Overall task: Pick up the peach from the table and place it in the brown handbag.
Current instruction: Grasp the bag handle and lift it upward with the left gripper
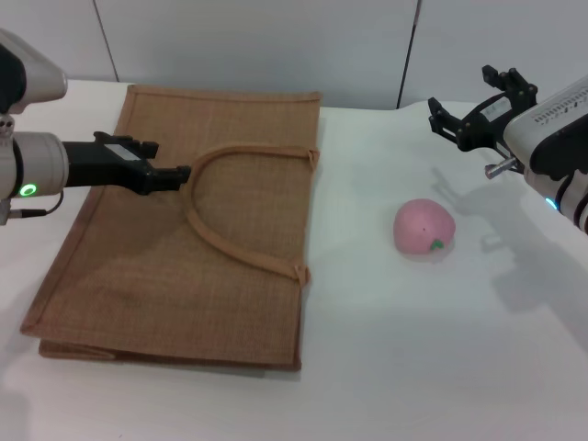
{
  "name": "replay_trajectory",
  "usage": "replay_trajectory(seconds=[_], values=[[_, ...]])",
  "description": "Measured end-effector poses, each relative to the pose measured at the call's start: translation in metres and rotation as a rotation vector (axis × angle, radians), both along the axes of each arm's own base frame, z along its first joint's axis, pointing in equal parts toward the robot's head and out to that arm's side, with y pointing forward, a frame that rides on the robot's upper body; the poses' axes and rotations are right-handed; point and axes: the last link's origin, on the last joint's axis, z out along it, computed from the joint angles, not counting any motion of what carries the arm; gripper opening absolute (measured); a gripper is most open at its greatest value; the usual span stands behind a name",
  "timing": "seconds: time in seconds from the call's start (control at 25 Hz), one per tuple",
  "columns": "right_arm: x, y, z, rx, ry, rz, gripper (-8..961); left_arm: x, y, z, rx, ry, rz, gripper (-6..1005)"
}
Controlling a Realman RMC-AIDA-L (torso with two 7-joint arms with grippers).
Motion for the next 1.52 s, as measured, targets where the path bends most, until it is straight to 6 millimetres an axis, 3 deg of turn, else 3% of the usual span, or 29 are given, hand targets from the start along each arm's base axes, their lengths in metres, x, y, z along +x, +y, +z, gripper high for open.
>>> replay_trajectory(seconds=[0.56, 0.88, 1.52], values=[[-0.004, 0.0, -0.004, -0.02, 0.021, 0.002, 867, -0.001, -0.003, -0.022, -0.023, 0.029, 0.04, 704], [-0.004, 0.0, -0.003, -0.02, 0.022, 0.001, 867, -0.004, -0.002, -0.02, -0.001, 0.022, 0.062, 703], [-0.008, -0.001, -0.004, -0.018, 0.034, 0.011, 868, 0.003, 0.009, -0.023, 0.066, 0.012, 0.079, 391]])
